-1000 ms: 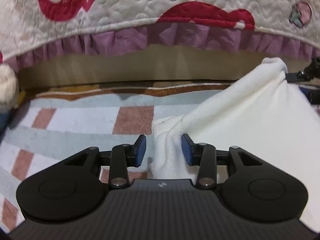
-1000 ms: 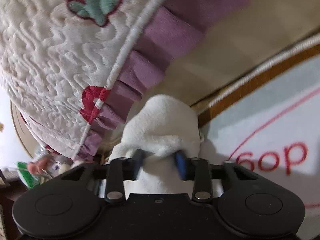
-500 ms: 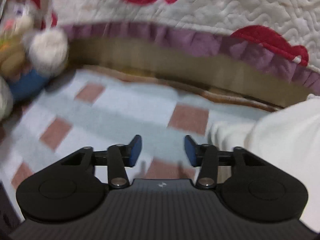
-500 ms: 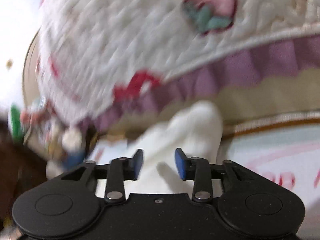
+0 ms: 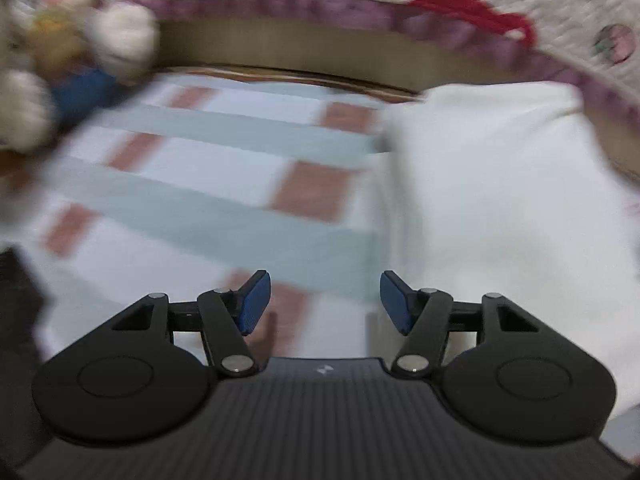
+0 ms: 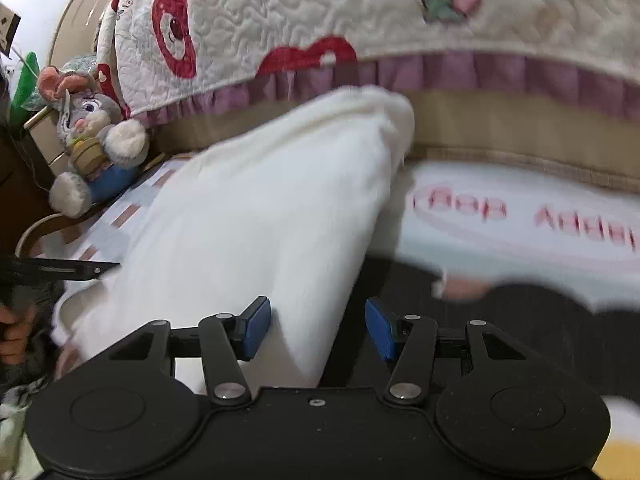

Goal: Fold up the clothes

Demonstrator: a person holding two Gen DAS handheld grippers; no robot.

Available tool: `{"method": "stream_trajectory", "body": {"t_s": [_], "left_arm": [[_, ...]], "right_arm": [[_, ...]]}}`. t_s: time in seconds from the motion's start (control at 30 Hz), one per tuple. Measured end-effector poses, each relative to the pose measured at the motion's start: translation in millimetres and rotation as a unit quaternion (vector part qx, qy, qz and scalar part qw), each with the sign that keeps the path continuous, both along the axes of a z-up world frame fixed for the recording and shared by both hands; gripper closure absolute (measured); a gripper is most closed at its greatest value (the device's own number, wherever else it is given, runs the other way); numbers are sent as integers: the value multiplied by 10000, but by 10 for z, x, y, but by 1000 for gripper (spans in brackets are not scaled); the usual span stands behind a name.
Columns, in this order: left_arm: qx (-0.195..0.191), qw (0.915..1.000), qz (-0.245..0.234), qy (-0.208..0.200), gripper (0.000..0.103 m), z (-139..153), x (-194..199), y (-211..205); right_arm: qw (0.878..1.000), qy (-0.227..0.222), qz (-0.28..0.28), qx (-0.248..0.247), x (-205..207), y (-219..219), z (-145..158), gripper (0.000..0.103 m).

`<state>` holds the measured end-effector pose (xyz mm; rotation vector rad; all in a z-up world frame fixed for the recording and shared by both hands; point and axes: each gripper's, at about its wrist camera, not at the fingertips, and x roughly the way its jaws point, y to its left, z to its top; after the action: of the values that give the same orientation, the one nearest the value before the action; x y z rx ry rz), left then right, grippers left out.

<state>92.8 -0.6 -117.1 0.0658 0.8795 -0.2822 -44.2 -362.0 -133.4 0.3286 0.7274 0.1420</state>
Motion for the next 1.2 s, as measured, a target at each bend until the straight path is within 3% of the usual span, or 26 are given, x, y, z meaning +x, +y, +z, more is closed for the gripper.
{"method": "stream_trajectory", "body": {"t_s": [0.07, 0.17, 0.3, 0.4, 0.47, 0.5, 0.53, 0.7, 0.8, 0.9, 0.93, 0.97, 1.0, 1.07, 1.1, 1.17, 1.2], "left_arm": [[-399, 9990, 157, 140, 44, -59, -58, 215], [-1585, 9865, 113, 399, 42, -88, -33, 482], [-2090, 9744, -282, 781, 37, -163, -33, 414], [-2461, 9617, -578, 1064, 31, -219, -33, 363], [-2600, 9548, -733, 1240, 31, -265, -37, 323], [-2390, 9598, -695, 1300, 29, -315, -48, 292], [-2361, 9595, -651, 1389, 27, -366, -60, 283], [-3268, 9268, -198, 1842, 28, -620, -192, 256], [-2962, 9455, -163, 1344, 27, -587, -304, 80], [-2948, 9493, -79, 1087, 27, -579, -317, 52], [-2961, 9491, -82, 1067, 34, -570, -303, 41], [-2974, 9489, -84, 1048, 68, -561, -289, 30], [-2886, 9524, -150, 974, 70, -527, -285, 3], [-2230, 9717, -573, 523, 73, -330, -337, -124], [-2028, 9765, -688, 238, 74, -233, -397, -160], [-1787, 9805, -793, -194, 74, -86, -465, -208], [-1855, 9795, -775, -136, 74, -69, -439, -184]], "right_arm": [[9994, 242, 128, 227, -125, -93, -3, 45], [9950, 608, 192, 769, -219, -265, -22, 45], [9800, 627, -142, 1883, -169, -450, -61, 43], [9644, 642, -325, 2546, -38, -490, -103, 35], [9636, 747, -322, 2546, 117, -426, -129, 34], [9661, 802, -291, 2439, 198, -371, -137, 34], [9682, 877, -270, 2326, 269, -318, -147, 34], [9684, 1041, -258, 2251, 504, -232, -236, 26], [9655, 1072, -228, 2363, 650, -273, -295, 22], [9657, 1050, -163, 2370, 809, -286, -335, 18], [9652, 1039, -128, 2397, 861, -279, -355, 18], [9640, 1019, -95, 2453, 904, -272, -379, 19], [9609, 970, -75, 2594, 920, -269, -409, 27], [9577, 794, -64, 2765, 878, -256, -392, 42], [9602, 664, 1, 2713, 836, -243, -323, 50], [9638, 284, 116, 2648, 717, -215, -164, 53], [9629, 178, 95, 2690, 664, -200, -126, 53]]}}
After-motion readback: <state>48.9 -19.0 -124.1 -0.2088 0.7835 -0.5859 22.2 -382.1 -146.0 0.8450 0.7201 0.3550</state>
